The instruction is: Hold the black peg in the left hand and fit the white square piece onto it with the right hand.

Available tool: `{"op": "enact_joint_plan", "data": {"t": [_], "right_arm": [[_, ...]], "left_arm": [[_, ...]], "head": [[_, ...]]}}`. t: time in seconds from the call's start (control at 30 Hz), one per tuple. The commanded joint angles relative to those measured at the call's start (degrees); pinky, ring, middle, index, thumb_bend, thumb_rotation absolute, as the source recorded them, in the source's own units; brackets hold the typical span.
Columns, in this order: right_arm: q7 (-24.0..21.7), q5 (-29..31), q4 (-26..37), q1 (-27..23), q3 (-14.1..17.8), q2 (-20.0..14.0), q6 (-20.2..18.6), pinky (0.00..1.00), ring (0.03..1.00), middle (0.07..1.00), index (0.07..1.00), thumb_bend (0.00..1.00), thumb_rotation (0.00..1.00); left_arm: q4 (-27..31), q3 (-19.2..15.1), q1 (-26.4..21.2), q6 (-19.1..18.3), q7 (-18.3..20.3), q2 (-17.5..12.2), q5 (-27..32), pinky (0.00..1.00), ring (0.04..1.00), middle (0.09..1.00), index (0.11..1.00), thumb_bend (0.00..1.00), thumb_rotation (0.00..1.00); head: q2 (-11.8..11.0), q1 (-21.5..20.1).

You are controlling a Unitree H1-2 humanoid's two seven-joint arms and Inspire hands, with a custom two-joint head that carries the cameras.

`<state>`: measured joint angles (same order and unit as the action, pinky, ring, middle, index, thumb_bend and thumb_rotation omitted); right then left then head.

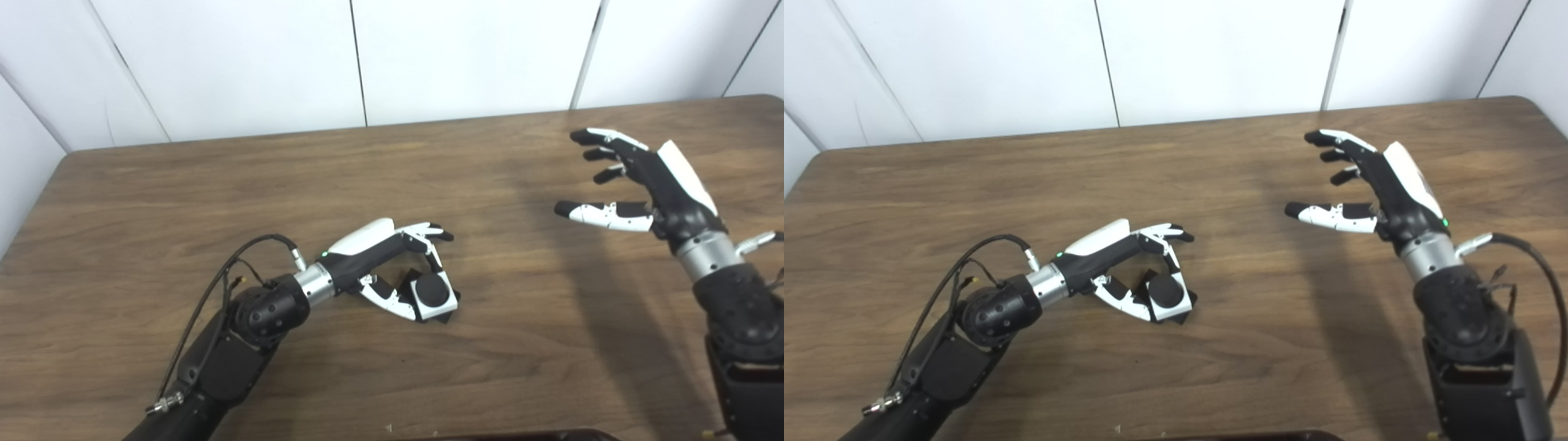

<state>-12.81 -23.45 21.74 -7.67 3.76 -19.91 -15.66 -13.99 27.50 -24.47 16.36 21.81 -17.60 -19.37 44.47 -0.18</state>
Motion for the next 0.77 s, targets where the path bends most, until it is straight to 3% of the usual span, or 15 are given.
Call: {"op": "enact_joint_plan", "data": {"t": [0.0, 0.03, 0.07, 0.2, 0.33, 0.47, 0.63, 0.73], "right_arm": [[2.84, -0.44, 1.89, -1.11, 0.68, 0.77, 0.63, 0.69, 0.813, 0.846, 0.808, 0.61, 0.27], [3.18, -0.52, 1.99, -0.78, 0.67, 1.18, 0.45, 0.71, 0.82, 0.85, 0.804, 0.6, 0.26], [3.59, -0.56, 2.0, -0.43, 0.61, 1.56, 0.53, 0.71, 0.821, 0.851, 0.801, 0.59, 0.26], [5.14, -0.52, 1.71, 0.74, 0.39, 2.69, 1.49, 0.69, 0.805, 0.842, 0.787, 0.59, 0.24], [6.66, -0.37, 1.17, 1.89, 0.21, 3.61, 2.89, 0.67, 0.8, 0.834, 0.775, 0.6, 0.24], [8.24, -0.61, 0.61, 3.22, -0.56, 4.31, 4.92, 0.64, 0.781, 0.825, 0.775, 0.59, 0.23], [9.62, -0.91, 0.85, 4.91, -1.71, 6.16, 6.16, 0.63, 0.767, 0.814, 0.769, 0.58, 0.24], [10.4, 0.06, 0.96, 5.78, -2.27, 8.01, 6.58, 0.66, 0.782, 0.815, 0.768, 0.58, 0.24]], "left_arm": [[-1.52, 0.86, 2.69, -4.06, -0.45, -1.31, -5.93, 0.9, 0.94, 0.907, 0.497, 0.51, 0.08], [-1.06, 0.78, 3.01, -5.24, -1.47, -1.2, -7.55, 0.89, 0.936, 0.907, 0.632, 0.67, 0.2], [-0.66, 0.67, 3.36, -6.3, -2.54, -1.07, -9.13, 0.87, 0.931, 0.908, 0.689, 0.7, 0.25], [0.62, -1.29, 5.36, -10.21, -6.29, 0.15, -12.17, 0.83, 0.919, 0.921, 0.819, 0.69, 0.25], [1.21, -4.26, 7.56, -12.73, -10.48, 1.94, -12.93, 0.74, 0.881, 0.91, 0.845, 0.64, 0.15], [1.05, -6.96, 9.65, -13.74, -15.3, 3.73, -14.09, 0.68, 0.832, 0.869, 0.801, 0.6, 0.04], [1.26, -10.02, 11.92, -15.45, -21.07, 6.28, -15.26, 0.63, 0.762, 0.82, 0.763, 0.62, 0.02], [1.75, -11.66, 13.22, -16.32, -24.13, 7.98, -15.14, 0.65, 0.772, 0.82, 0.777, 0.63, 0.01]], "head": [[-0.2, -0.44], [-0.28, -0.53], [-0.39, -0.74], [-0.82, -1.11], [-1.37, -1.45], [-2.04, -1.78], [-2.85, -2.09], [-4.31, -2.16]]}}
